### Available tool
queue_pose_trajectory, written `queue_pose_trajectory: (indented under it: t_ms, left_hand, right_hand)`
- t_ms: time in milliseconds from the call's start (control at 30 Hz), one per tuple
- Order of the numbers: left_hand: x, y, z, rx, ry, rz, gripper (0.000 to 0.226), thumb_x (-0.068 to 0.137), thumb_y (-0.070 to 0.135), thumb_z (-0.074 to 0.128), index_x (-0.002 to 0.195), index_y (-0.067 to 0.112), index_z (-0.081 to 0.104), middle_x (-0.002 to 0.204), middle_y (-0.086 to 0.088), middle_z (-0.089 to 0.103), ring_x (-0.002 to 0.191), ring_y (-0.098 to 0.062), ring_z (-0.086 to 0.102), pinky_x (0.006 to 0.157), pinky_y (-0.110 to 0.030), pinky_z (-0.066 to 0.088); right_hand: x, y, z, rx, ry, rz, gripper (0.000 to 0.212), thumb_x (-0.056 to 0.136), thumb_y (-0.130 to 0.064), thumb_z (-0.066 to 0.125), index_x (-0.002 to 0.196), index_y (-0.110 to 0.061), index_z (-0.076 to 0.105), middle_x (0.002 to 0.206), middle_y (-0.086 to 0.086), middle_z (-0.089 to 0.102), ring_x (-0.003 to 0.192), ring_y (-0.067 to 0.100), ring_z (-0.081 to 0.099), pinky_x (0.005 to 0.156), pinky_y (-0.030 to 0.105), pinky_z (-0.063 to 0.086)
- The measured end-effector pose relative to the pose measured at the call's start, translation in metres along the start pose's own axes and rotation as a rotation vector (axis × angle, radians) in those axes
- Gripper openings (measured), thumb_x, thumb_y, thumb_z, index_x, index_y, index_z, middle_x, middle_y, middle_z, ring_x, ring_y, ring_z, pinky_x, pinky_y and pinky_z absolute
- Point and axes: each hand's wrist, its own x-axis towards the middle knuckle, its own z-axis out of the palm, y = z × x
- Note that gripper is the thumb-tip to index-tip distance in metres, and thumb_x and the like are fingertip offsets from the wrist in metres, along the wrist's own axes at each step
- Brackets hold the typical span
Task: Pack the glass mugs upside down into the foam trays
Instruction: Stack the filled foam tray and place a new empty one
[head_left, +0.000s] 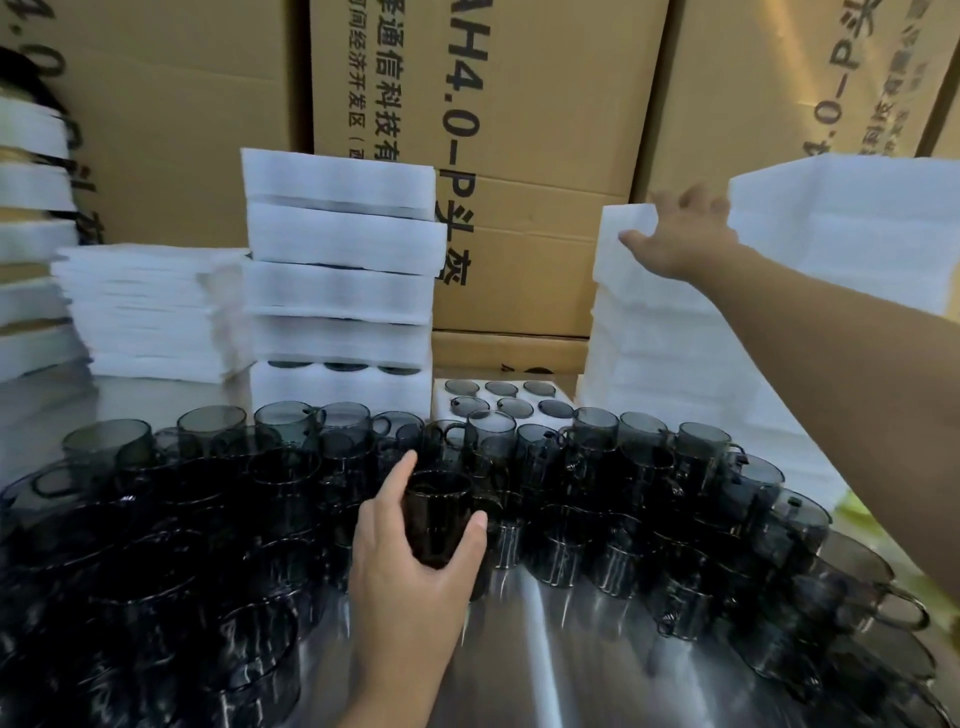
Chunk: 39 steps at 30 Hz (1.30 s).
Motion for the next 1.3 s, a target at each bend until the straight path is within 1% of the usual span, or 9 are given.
queue_pose_trajectory:
  t_ms: [133, 300, 400, 533, 733, 867, 1000, 1133, 1300]
  left_hand:
    - [-0.009, 0.001, -0.014, 0.059, 0.059, -0.039, 0.054, 0.064, 0.048, 0.073, 0.104, 0.057, 0.037, 0.104, 0.023, 0.051, 0.1, -0.003, 0.054, 0.084, -0.031, 0.047]
    - [-0.014, 0.004, -0.026, 0.213, 0.071, 0.027, 0.051, 0.068, 0.035, 0.079, 0.098, 0.039, 0.038, 0.11, 0.022, 0.035, 0.097, 0.008, 0.049, 0.069, -0.027, 0.043]
    - [-0.021, 0.006, -0.034, 0.277, 0.051, -0.023, 0.056, 0.071, 0.039, 0.075, 0.101, 0.045, 0.027, 0.106, 0.022, 0.029, 0.084, 0.003, 0.053, 0.061, -0.022, 0.042]
    - [-0.027, 0.003, -0.039, 0.319, -0.008, -0.089, 0.06, 0.078, 0.034, 0.073, 0.111, 0.045, 0.024, 0.106, 0.024, 0.02, 0.088, 0.013, 0.046, 0.055, -0.011, 0.033]
    - [-0.023, 0.0, -0.034, 0.456, -0.089, -0.121, 0.062, 0.085, 0.03, 0.068, 0.133, 0.022, 0.03, 0.122, 0.008, 0.028, 0.102, -0.007, 0.039, 0.084, -0.021, 0.035]
    - [-0.022, 0.002, -0.033, 0.634, -0.097, -0.108, 0.062, 0.084, 0.037, 0.068, 0.133, 0.017, 0.035, 0.129, -0.004, 0.04, 0.117, -0.019, 0.042, 0.085, -0.031, 0.046]
    - [-0.023, 0.007, -0.033, 0.689, -0.131, -0.123, 0.064, 0.082, 0.035, 0.071, 0.133, 0.015, 0.038, 0.13, -0.008, 0.042, 0.119, -0.025, 0.041, 0.084, -0.038, 0.048]
    - [-0.024, 0.009, -0.036, 0.659, -0.179, -0.173, 0.058, 0.081, 0.028, 0.072, 0.129, 0.015, 0.041, 0.128, -0.009, 0.04, 0.115, -0.028, 0.041, 0.075, -0.042, 0.049]
    - [-0.027, 0.011, -0.04, 0.506, -0.19, -0.169, 0.061, 0.08, 0.016, 0.069, 0.134, 0.009, 0.043, 0.133, -0.012, 0.039, 0.12, -0.028, 0.036, 0.095, -0.042, 0.042]
  right_hand:
    - [0.008, -0.007, -0.003, -0.103, 0.006, 0.027, 0.059, 0.093, -0.049, 0.045, 0.142, -0.02, 0.03, 0.153, 0.016, 0.009, 0.141, 0.035, 0.009, 0.106, 0.052, 0.026]
    - [0.023, -0.009, -0.011, -0.121, 0.028, 0.013, 0.041, 0.092, -0.023, 0.05, 0.131, -0.011, 0.041, 0.136, 0.02, 0.033, 0.124, 0.041, 0.035, 0.093, 0.048, 0.039]
    - [0.023, -0.012, -0.012, -0.11, 0.034, -0.007, 0.041, 0.092, -0.018, 0.048, 0.13, -0.003, 0.04, 0.126, 0.024, 0.047, 0.114, 0.041, 0.046, 0.088, 0.042, 0.04]
    - [0.007, -0.016, -0.014, 0.102, 0.199, -0.038, 0.037, 0.093, -0.017, 0.046, 0.126, 0.0, 0.041, 0.123, 0.024, 0.05, 0.11, 0.042, 0.05, 0.081, 0.04, 0.039]
    - [-0.057, -0.031, -0.055, 0.24, 0.398, -0.217, 0.052, 0.09, -0.042, 0.054, 0.128, -0.008, 0.048, 0.132, 0.015, 0.046, 0.118, 0.034, 0.046, 0.097, 0.043, 0.037]
    - [-0.146, -0.023, -0.075, 0.232, 0.333, -0.423, 0.038, 0.087, -0.042, 0.059, 0.111, -0.012, 0.057, 0.117, 0.012, 0.052, 0.108, 0.029, 0.048, 0.086, 0.034, 0.034]
    - [-0.255, 0.012, -0.084, 0.268, 0.154, -0.553, 0.024, 0.082, -0.054, 0.058, 0.089, -0.033, 0.049, 0.092, -0.014, 0.045, 0.069, 0.004, 0.048, 0.061, 0.022, 0.031]
    - [-0.322, 0.052, -0.068, 0.292, -0.011, -0.492, 0.023, 0.077, -0.059, 0.046, 0.087, -0.039, 0.047, 0.092, -0.018, 0.048, 0.082, -0.003, 0.051, 0.065, 0.019, 0.039]
    - [-0.357, 0.075, -0.037, 0.342, -0.11, -0.453, 0.023, 0.081, -0.048, 0.053, 0.092, -0.028, 0.055, 0.102, -0.021, 0.053, 0.094, 0.003, 0.051, 0.08, 0.021, 0.04]
